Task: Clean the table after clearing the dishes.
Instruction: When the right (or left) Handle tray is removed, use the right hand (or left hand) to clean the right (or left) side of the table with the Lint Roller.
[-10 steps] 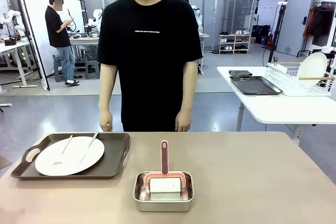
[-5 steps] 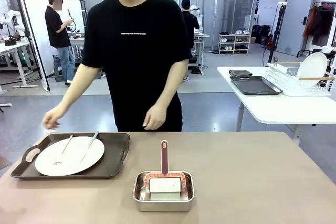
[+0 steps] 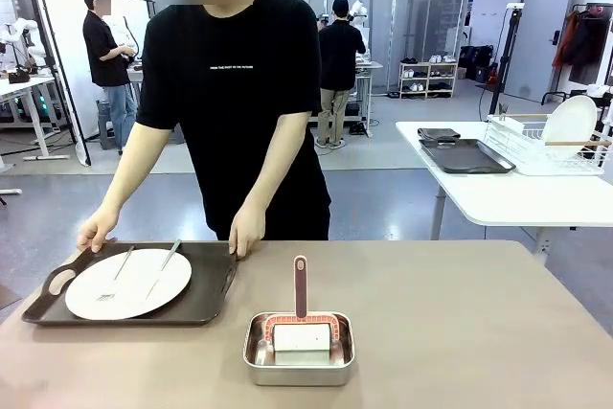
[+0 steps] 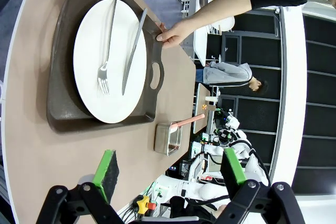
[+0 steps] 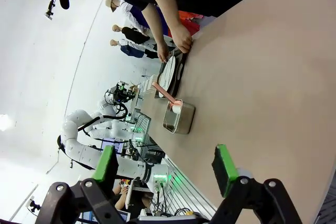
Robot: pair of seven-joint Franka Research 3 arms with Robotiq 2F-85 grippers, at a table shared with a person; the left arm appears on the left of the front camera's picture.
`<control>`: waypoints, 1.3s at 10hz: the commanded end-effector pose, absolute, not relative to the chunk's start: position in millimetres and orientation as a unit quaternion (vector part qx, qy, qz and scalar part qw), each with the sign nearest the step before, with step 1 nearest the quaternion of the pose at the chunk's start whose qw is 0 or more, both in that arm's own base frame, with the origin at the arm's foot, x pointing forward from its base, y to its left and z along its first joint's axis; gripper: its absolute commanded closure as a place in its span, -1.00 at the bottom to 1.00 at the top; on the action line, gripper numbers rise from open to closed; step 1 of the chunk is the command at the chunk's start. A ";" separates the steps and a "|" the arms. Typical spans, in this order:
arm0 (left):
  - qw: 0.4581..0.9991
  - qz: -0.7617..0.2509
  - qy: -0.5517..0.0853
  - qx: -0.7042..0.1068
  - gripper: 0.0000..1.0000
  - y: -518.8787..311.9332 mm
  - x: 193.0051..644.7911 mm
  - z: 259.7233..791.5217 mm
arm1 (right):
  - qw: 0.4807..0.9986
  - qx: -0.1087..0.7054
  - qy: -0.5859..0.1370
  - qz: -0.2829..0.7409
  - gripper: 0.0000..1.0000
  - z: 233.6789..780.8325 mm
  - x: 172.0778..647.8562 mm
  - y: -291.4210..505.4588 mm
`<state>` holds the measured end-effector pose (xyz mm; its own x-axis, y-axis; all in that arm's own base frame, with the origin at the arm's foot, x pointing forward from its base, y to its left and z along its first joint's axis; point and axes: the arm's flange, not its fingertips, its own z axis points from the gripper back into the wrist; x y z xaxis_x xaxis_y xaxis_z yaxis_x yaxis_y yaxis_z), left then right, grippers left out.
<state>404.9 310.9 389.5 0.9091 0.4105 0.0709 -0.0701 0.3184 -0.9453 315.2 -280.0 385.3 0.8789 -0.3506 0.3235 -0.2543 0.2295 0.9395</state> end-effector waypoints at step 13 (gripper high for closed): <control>0.797 0.151 -0.153 -0.564 -1.00 312.1 402.1 390.6 | 0.741 0.622 -0.250 -0.032 -0.85 389.1 309.7 -276.3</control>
